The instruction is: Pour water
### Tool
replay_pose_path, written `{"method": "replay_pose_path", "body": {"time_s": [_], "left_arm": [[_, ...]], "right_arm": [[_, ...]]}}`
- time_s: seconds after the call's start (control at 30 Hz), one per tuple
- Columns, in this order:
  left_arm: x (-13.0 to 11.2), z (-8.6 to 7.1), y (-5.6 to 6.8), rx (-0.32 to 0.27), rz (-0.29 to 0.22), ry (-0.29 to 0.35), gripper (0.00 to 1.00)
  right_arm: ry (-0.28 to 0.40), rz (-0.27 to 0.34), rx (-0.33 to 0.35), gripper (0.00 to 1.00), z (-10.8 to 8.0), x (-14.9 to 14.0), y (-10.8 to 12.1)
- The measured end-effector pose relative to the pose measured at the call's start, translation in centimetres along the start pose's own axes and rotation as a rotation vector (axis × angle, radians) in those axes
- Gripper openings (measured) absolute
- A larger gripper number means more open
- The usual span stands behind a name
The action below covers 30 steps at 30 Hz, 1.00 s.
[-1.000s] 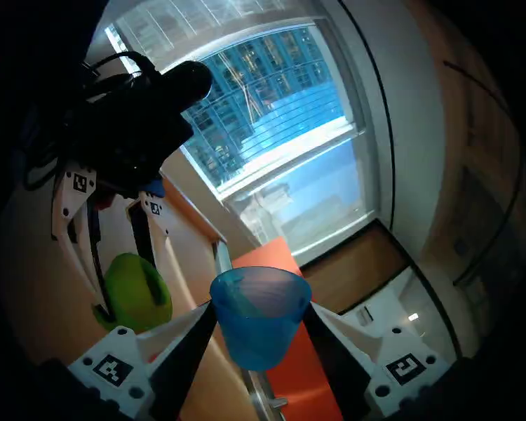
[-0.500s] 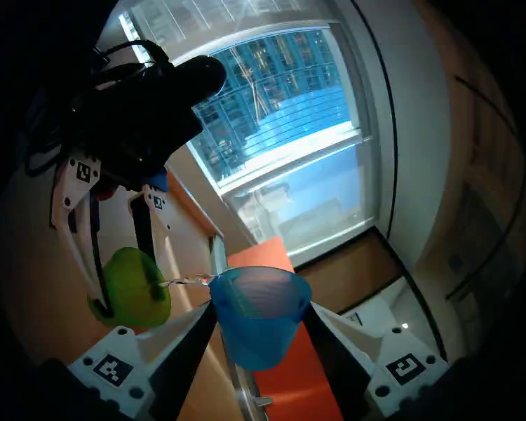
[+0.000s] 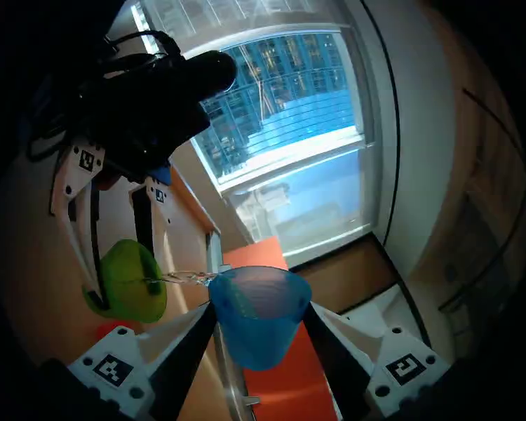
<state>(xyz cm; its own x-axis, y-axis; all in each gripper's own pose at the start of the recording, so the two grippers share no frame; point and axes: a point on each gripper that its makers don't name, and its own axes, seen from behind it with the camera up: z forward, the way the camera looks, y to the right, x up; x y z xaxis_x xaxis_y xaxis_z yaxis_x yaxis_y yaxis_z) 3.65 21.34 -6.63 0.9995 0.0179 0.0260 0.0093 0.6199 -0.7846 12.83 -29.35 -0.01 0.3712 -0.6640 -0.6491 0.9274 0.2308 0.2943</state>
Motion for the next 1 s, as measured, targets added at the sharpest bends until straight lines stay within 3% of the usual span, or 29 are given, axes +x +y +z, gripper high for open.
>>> {"method": "replay_pose_path", "body": {"time_s": [1.0], "left_arm": [[-0.2, 0.0, -0.3, 0.003, 0.003, -0.009, 0.87]], "right_arm": [[-0.015, -0.115, -0.006, 0.89, -0.4, -0.1, 1.3]]}}
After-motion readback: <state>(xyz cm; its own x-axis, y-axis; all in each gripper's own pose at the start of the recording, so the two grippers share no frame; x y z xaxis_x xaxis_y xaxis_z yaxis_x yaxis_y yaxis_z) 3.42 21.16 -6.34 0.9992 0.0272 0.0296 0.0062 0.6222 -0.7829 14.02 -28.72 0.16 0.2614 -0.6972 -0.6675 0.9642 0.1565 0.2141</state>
